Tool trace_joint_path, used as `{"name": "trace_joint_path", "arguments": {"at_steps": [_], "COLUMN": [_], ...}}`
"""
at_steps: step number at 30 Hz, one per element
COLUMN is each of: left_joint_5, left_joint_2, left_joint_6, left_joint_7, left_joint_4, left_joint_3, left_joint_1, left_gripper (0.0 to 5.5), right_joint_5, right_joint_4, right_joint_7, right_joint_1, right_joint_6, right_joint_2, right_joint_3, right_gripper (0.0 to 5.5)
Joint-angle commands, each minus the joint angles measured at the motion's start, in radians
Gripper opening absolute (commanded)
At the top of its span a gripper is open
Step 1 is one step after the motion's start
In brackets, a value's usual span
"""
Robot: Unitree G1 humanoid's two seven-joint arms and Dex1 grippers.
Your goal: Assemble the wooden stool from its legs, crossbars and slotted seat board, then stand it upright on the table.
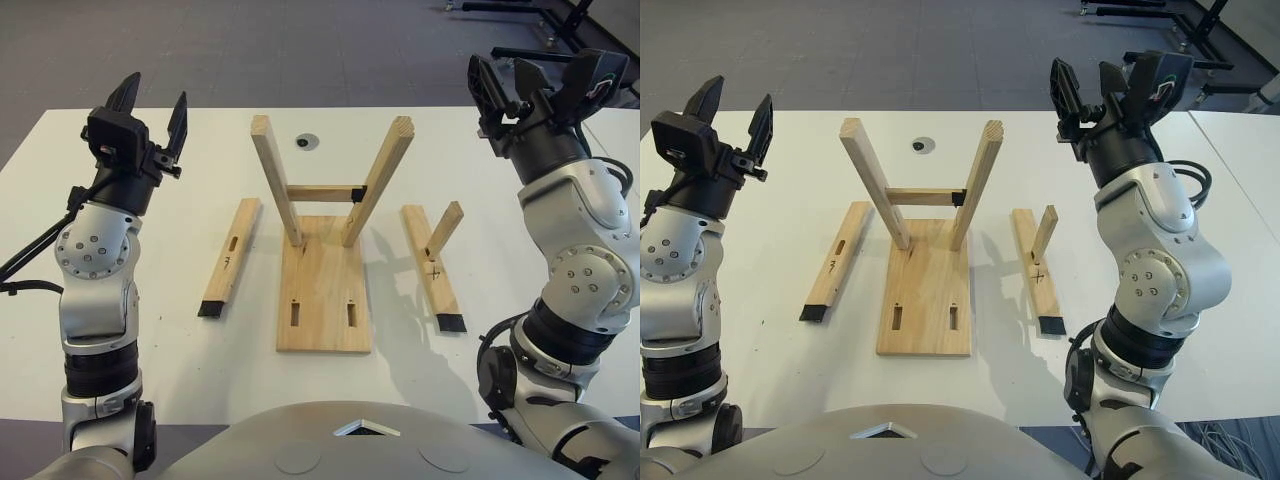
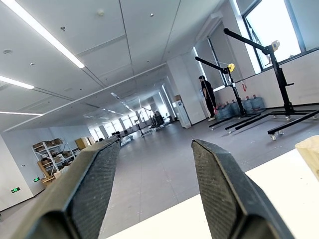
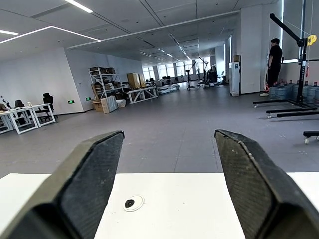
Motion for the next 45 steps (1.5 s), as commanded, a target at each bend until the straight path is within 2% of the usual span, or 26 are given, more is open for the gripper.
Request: {"name": "trace_joint_path", "arguments": {"at_steps": [1,4,5,7,9,11,15,18,21,25,27,29,31,35,42,45], "left_joint_5": [0.007,0.005,0.005,0.003,-0.002,-0.006,0.000,-0.002,-0.003,0.001,-0.004,0.001,0.002,0.002,0.005,0.002], "left_joint_2": [-0.003,-0.008,-0.011,-0.014,-0.010,-0.007,-0.016,-0.014,-0.013,-0.013,-0.023,-0.027,-0.031,-0.035,-0.028,-0.026], "left_joint_6": [-0.001,0.003,0.004,0.006,0.008,0.007,0.005,0.003,0.000,0.006,0.025,0.033,0.041,0.055,0.074,0.080], "left_joint_7": [0.008,0.009,0.010,0.001,-0.005,-0.001,0.004,0.005,0.006,0.011,0.025,0.039,0.049,0.056,0.050,0.047], "left_joint_4": [-0.004,-0.006,-0.005,-0.001,-0.001,0.003,0.001,0.005,0.004,-0.008,-0.015,-0.027,-0.046,-0.076,-0.097,-0.095], "left_joint_3": [-0.001,-0.009,-0.012,-0.028,-0.030,-0.019,-0.029,-0.022,-0.016,-0.008,0.002,0.015,0.029,0.034,0.031,0.031], "left_joint_1": [0.005,0.002,0.002,0.002,-0.003,-0.008,-0.006,-0.006,-0.004,0.018,0.033,0.054,0.076,0.104,0.118,0.115], "left_gripper": [2.64,2.64,2.64,2.64,2.64,2.64,2.64,2.64,2.64,2.64,2.64,2.64,2.64,2.64,2.64,2.64], "right_joint_5": [-0.028,-0.108,-0.165,-0.261,-0.280,-0.262,-0.213,-0.195,-0.129,-0.154,-0.189,-0.224,-0.235,-0.220,-0.133,-0.131], "right_joint_4": [-0.048,0.035,0.114,0.330,0.417,0.405,0.327,0.260,0.159,0.124,0.164,0.200,0.209,0.102,-0.092,-0.133], "right_joint_7": [-0.035,-0.017,-0.008,-0.005,-0.005,0.006,0.015,0.015,0.000,-0.014,0.052,0.133,0.165,0.231,0.247,0.240], "right_joint_1": [0.021,0.211,0.272,0.348,0.358,0.331,0.272,0.229,0.124,0.017,0.097,0.235,0.382,0.696,0.798,0.819], "right_joint_6": [0.023,-0.050,-0.073,-0.160,-0.234,-0.265,-0.257,-0.223,-0.183,-0.229,-0.231,-0.244,-0.212,-0.085,0.011,0.044], "right_joint_2": [0.005,0.052,0.044,0.059,0.084,0.091,0.104,0.102,0.109,-0.007,-0.097,-0.149,-0.147,-0.121,-0.069,-0.065], "right_joint_3": [0.036,0.127,0.190,0.242,0.203,0.165,0.121,0.129,0.093,-0.053,-0.094,-0.087,-0.090,0.044,0.064,0.097], "right_gripper": [3.35,3.35,3.35,3.35,3.35,3.35,3.35,3.35,3.35,3.35,3.35,3.35,3.35,3.35,3.35,3.75]}}
